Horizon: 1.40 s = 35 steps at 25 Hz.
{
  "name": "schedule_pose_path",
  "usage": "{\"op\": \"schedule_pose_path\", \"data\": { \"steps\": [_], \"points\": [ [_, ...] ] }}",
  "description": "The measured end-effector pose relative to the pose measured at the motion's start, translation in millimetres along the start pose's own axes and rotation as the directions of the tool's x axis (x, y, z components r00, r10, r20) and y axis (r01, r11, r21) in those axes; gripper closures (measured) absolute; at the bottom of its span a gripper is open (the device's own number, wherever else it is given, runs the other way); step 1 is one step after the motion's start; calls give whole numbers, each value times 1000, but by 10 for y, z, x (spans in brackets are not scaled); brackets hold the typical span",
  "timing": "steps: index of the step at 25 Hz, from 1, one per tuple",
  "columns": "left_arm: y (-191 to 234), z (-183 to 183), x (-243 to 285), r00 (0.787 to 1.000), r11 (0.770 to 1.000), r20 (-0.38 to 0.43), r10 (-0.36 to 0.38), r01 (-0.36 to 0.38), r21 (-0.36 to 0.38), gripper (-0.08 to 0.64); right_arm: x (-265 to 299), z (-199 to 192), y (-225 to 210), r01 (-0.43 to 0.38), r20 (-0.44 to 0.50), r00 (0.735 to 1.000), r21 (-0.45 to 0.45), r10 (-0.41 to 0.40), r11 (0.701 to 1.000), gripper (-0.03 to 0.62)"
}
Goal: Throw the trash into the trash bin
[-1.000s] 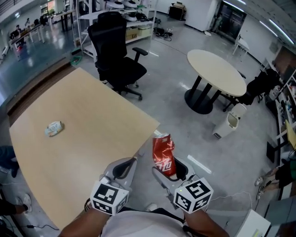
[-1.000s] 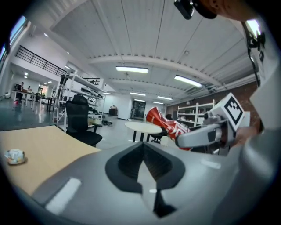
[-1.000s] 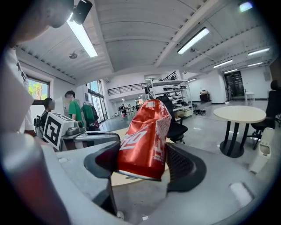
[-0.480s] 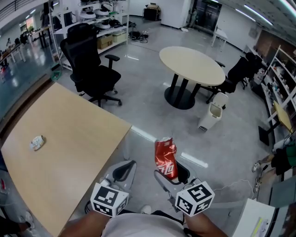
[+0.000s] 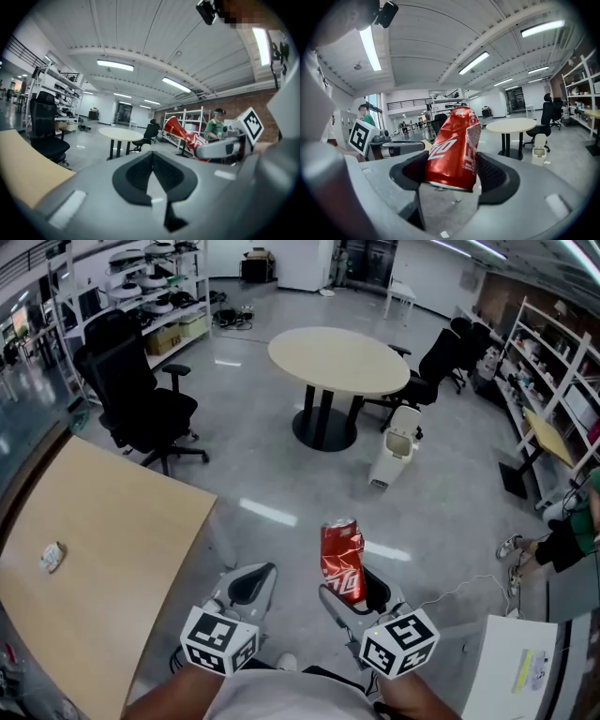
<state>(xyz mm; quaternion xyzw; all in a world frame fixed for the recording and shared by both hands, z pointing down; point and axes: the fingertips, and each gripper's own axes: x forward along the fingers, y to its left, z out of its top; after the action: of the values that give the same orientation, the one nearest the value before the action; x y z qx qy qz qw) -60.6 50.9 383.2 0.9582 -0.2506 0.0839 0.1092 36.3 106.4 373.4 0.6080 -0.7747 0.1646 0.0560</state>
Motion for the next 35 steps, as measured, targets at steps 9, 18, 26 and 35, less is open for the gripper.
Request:
{"op": "schedule_pose_path", "data": {
  "steps": [9,18,26,35],
  "points": [
    [-444,60,314,991,988,-52,-122,126,87,552,-423,-89,-392,119,31,992,88,-122,989,270],
    [-595,2,829,971,966,-109,-214,227,122,552,-619,-192,-885,245,27,967,157,-252,957,270],
    [-564,252,1555,945,940,-118,-305,319,125,552,-478,30,-1423,323,25,943,172,-332,930,270],
    [-249,514,2405,918,909,-105,-381,393,138,552,-82,348,-2047,398,34,912,181,-410,900,272]
  ]
}}
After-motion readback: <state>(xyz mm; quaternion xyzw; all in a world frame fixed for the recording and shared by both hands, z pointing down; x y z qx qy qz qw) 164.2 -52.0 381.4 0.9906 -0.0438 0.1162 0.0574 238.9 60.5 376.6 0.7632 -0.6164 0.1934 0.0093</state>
